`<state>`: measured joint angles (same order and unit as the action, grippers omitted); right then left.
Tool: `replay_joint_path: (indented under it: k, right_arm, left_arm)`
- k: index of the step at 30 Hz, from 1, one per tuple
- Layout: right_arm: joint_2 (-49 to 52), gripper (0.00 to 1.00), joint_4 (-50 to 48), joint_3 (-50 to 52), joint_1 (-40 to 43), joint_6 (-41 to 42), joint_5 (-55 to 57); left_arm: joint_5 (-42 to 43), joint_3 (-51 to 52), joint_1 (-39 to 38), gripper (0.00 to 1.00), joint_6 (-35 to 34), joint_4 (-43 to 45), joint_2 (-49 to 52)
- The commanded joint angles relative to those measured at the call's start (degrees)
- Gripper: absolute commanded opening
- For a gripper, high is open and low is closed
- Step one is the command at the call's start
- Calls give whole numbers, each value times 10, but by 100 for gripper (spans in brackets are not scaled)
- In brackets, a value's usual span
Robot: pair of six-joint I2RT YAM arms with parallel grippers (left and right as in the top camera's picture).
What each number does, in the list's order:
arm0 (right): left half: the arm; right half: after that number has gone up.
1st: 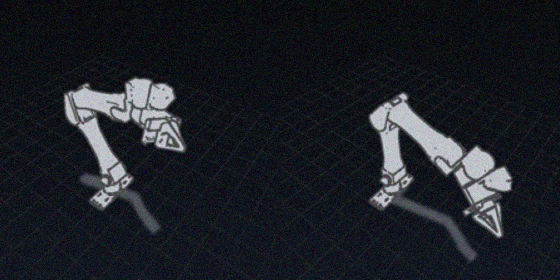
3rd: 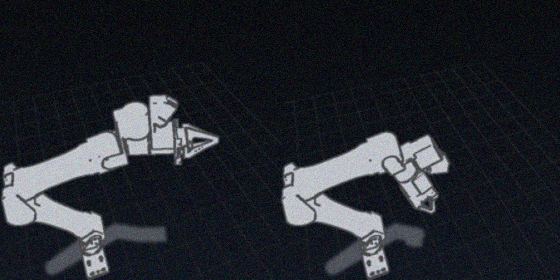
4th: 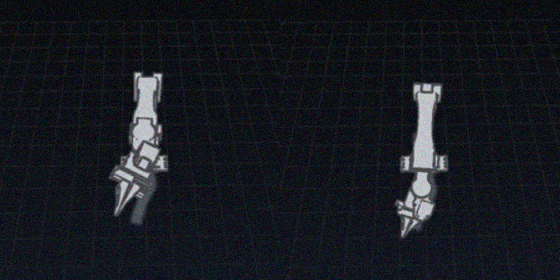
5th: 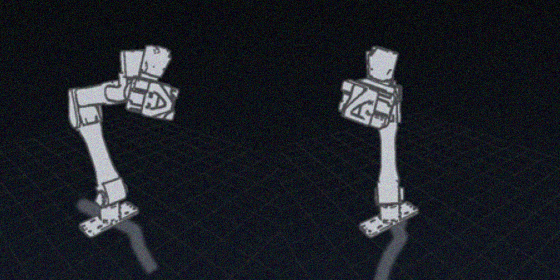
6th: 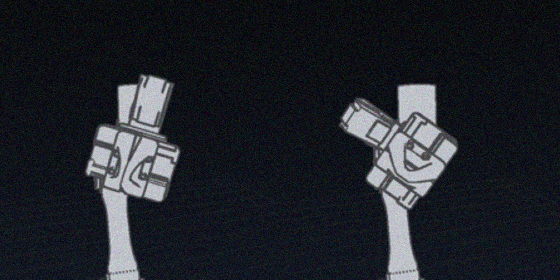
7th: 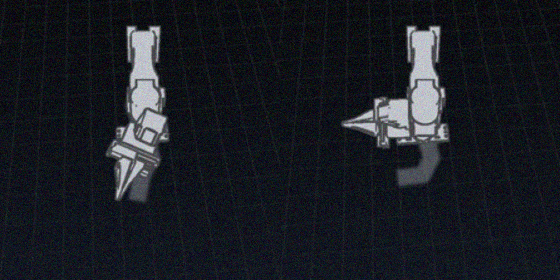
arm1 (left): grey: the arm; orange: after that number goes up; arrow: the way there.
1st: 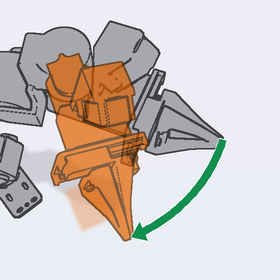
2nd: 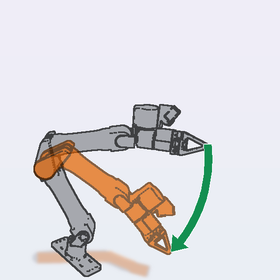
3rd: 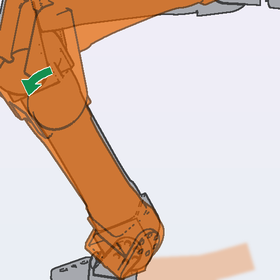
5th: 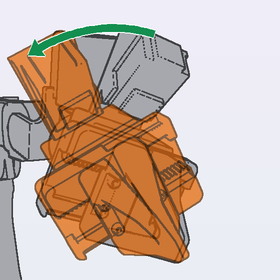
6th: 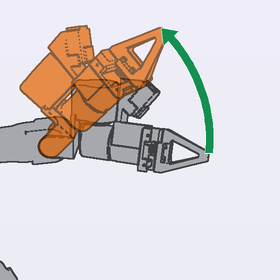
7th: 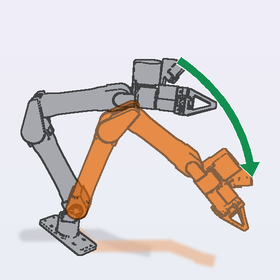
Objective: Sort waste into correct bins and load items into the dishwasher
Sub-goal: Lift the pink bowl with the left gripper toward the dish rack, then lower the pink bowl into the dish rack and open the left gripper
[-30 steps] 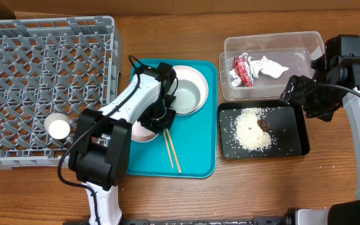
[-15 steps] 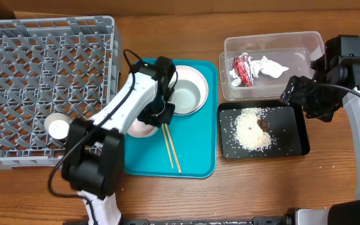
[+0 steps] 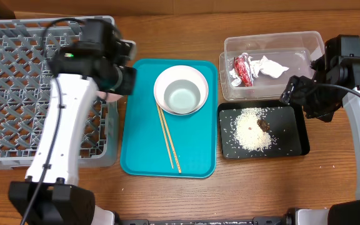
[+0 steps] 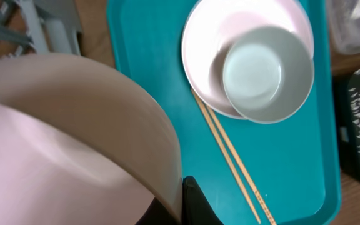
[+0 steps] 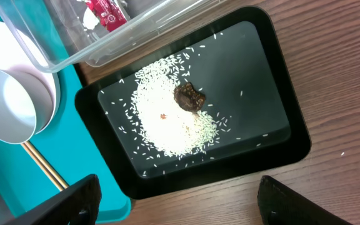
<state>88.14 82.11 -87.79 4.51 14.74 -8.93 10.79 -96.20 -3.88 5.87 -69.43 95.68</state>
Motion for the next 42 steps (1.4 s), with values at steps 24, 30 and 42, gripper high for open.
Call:
replay_joint_path:
  k: [24, 30, 42]
  right_arm:
    - [-6, 82, -3, -4, 1, -2, 3]
    - [-6, 82, -3, -4, 1, -2, 3]
    - [-6, 82, -3, -4, 1, -2, 3]
  left_arm:
    - [477, -37, 287, 4, 259, -7, 164]
    - [493, -37, 313, 4, 263, -17, 201]
    - [473, -37, 349, 4, 269, -36, 231]
